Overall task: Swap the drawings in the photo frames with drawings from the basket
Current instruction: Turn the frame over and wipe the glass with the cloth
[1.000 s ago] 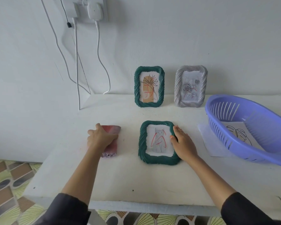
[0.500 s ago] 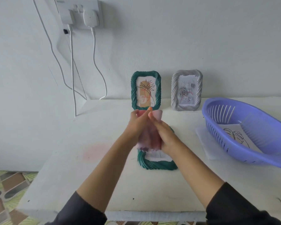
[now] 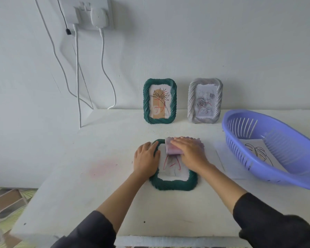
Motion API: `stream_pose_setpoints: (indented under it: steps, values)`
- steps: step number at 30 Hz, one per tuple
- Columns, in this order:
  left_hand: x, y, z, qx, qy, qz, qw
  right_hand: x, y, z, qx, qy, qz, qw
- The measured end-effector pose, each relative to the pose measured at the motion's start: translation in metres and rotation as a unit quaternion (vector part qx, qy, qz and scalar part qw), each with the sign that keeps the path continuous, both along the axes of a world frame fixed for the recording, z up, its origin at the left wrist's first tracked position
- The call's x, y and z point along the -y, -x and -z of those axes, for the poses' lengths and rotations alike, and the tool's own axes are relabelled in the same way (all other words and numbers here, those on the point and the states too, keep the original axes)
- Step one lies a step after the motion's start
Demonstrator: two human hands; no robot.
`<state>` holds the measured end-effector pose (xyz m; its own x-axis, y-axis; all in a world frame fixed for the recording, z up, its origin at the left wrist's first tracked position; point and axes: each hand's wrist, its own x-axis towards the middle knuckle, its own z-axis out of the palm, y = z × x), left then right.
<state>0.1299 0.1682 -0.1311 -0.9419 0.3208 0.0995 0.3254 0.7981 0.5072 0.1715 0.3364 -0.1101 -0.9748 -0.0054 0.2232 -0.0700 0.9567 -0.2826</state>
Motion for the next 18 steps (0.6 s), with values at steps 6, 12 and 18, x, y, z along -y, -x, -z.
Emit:
stream_pose_setpoints:
  steps: [6, 12, 18]
  values:
    - [-0.001, 0.002, 0.004, -0.038, -0.006, -0.002, 0.999, 0.017, -0.029, 0.011, 0.023, -0.014, -0.112, 0.993]
    - [0.001, 0.004, 0.007, -0.025, 0.009, 0.011, 1.000, -0.011, -0.045, -0.008, 0.049, -0.010, -0.142, 0.989]
    - [0.003, 0.004, 0.008, -0.021, 0.002, 0.011, 1.000, 0.011, -0.029, -0.004, 0.062, 0.006, -0.164, 0.985]
